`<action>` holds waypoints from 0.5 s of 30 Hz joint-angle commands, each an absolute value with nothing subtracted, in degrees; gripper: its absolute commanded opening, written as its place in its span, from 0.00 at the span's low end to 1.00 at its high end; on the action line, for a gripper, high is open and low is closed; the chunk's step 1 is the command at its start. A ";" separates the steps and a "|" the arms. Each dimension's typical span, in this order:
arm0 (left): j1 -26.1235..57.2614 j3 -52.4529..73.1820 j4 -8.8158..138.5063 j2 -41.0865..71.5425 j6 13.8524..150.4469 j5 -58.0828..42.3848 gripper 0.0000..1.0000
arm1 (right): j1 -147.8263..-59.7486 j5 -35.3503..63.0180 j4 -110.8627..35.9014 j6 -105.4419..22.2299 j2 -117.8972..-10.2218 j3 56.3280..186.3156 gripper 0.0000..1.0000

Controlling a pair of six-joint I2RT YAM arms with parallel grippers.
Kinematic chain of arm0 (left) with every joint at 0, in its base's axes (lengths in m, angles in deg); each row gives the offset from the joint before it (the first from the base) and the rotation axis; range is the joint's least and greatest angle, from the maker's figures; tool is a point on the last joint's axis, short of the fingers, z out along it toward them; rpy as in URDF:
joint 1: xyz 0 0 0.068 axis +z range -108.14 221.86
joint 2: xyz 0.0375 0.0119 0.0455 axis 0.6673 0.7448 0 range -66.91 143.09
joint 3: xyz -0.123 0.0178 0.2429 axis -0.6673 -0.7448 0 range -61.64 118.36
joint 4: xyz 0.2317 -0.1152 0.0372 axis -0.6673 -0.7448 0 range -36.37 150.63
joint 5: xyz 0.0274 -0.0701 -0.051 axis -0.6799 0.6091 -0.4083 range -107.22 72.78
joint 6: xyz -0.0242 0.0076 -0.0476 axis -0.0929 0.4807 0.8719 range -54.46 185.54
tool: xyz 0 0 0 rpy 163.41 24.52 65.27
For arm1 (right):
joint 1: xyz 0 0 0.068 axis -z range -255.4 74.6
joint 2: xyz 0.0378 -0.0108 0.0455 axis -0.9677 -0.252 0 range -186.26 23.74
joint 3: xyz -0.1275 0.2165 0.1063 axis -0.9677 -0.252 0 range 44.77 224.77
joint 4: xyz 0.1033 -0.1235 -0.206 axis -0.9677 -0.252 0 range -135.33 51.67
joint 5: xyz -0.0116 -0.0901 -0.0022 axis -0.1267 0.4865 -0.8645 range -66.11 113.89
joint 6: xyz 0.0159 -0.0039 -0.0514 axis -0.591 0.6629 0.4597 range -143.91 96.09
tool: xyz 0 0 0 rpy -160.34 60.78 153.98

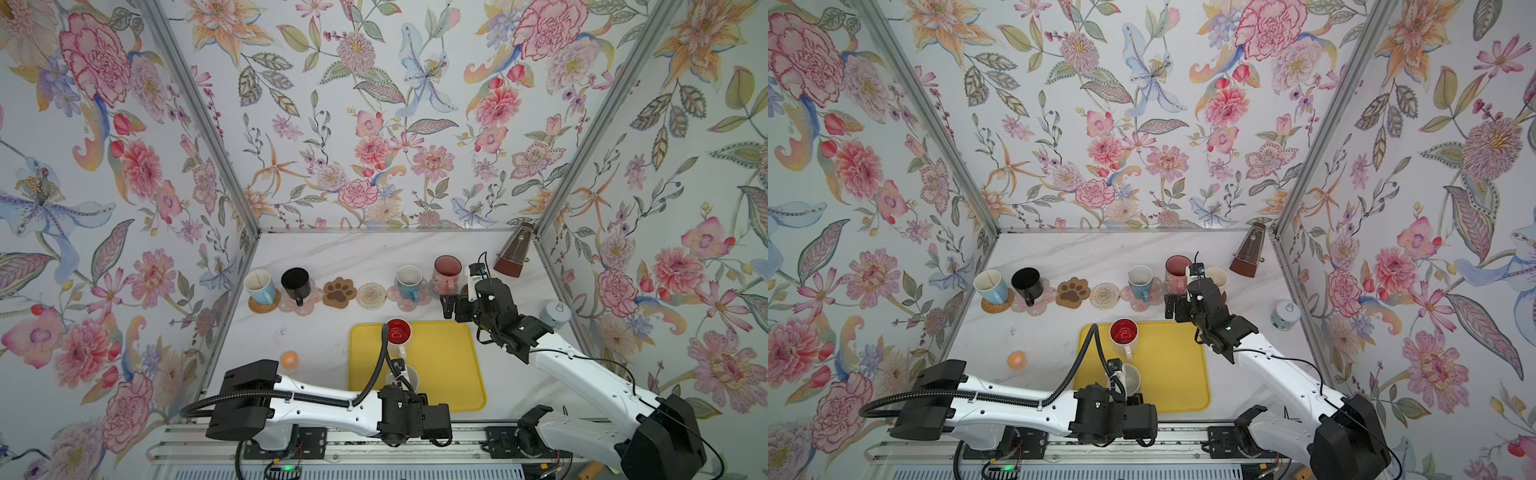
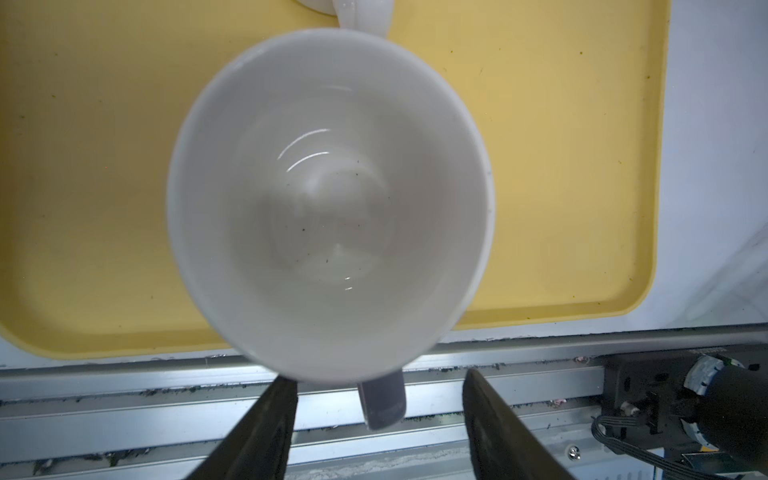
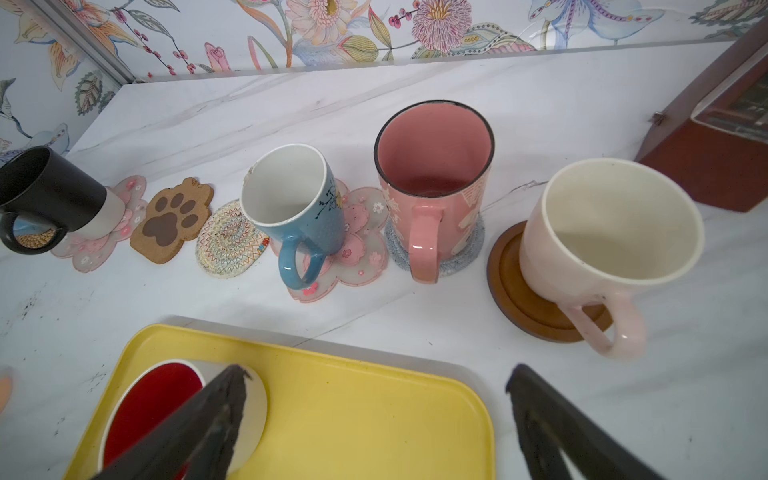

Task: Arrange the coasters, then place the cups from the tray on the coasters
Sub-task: 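Lower the left gripper into the white purple-handled mug and grip it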

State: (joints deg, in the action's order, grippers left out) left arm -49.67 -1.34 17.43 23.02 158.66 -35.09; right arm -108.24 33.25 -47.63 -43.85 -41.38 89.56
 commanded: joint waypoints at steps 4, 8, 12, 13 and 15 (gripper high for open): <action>-49.59 -2.09 17.30 23.79 159.67 -35.07 0.62 | -107.84 32.40 -47.12 -44.30 -40.14 88.44 0.99; -49.17 -2.91 17.74 23.79 159.59 -34.93 0.61 | -107.74 32.17 -46.95 -44.30 -40.22 88.36 0.99; -48.77 -4.23 19.19 24.18 159.22 -34.10 0.58 | -107.72 32.17 -46.94 -44.30 -40.41 88.23 0.99; -48.67 -4.36 18.99 24.27 159.30 -34.06 0.57 | -107.71 32.10 -46.92 -44.30 -40.38 88.27 0.99; -48.44 -4.43 18.75 24.49 159.56 -34.27 0.56 | -107.66 32.09 -46.97 -44.30 -40.42 88.25 0.99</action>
State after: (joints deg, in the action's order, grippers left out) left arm -49.12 -3.66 19.37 23.74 159.06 -33.93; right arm -108.09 32.36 -47.50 -43.85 -41.16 88.91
